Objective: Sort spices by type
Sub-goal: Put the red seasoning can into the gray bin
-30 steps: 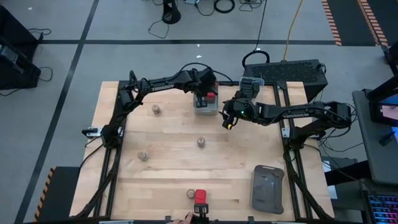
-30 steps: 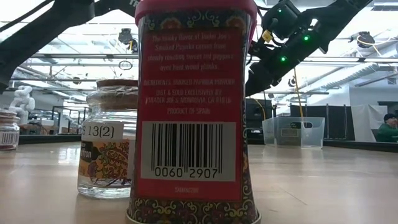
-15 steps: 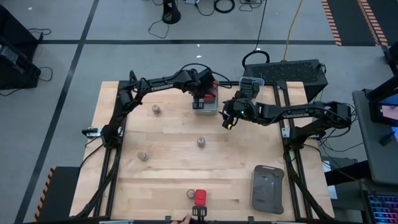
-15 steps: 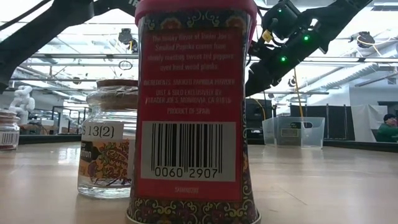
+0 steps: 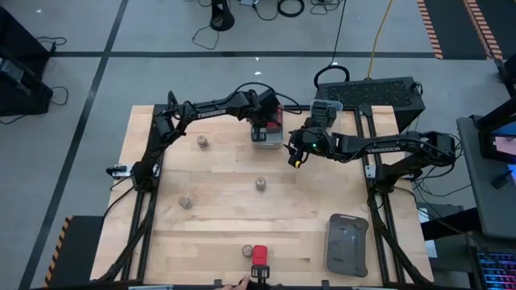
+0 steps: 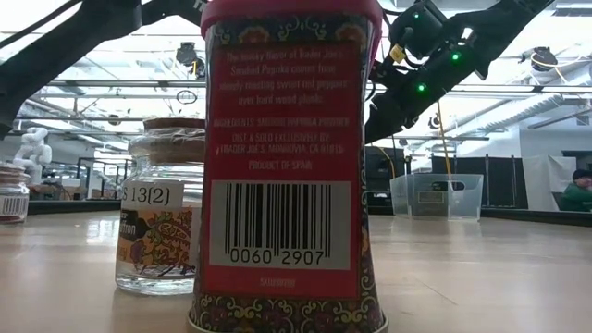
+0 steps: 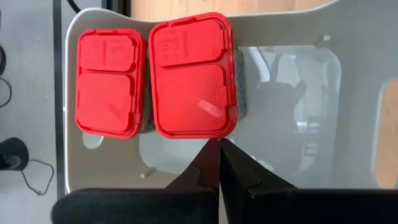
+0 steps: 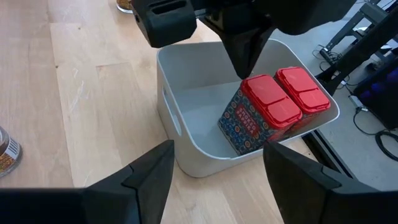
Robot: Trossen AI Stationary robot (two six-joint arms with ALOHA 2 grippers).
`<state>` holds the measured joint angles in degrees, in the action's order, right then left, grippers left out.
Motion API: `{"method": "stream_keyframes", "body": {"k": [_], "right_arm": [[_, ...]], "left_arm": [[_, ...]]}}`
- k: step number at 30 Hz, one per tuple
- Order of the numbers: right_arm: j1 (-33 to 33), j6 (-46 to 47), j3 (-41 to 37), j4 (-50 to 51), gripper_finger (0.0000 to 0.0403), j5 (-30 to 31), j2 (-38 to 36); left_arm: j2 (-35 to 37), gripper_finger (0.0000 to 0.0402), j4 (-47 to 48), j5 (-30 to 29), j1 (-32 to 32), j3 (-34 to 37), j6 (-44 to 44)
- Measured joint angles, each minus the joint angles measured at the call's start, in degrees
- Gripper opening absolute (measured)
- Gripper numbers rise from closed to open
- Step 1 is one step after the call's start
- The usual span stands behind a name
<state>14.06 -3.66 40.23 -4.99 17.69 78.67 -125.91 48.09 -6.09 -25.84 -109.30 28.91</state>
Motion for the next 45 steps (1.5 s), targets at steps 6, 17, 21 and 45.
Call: {"method": "stream_keyframes", "body": {"k": [6,17,21,45], "right_arm": [[-0.01,0.00,0.00,0.02,0.0231,0.00,0.00],[-0.02,0.06,0.00,0.03,0.0231,-0.02,0.00],[-0.02,1.17,0.00,0.04,0.0231,-0.04,0.00],[-4.20,4.77,1.88,-6.76,0.0231,-26.42,-0.02]], "left_arm": [[0.00,0.0004,-1.98,-1.51,-0.09,0.00,0.02],[1.03,0.0004,0.92,-5.77,0.01,0.00,0.08],[2.78,0.0004,3.42,-5.50,0.75,0.00,-0.09],[34.46,0.0004,12.28,9.66,10.18,5.53,-5.76]]}}
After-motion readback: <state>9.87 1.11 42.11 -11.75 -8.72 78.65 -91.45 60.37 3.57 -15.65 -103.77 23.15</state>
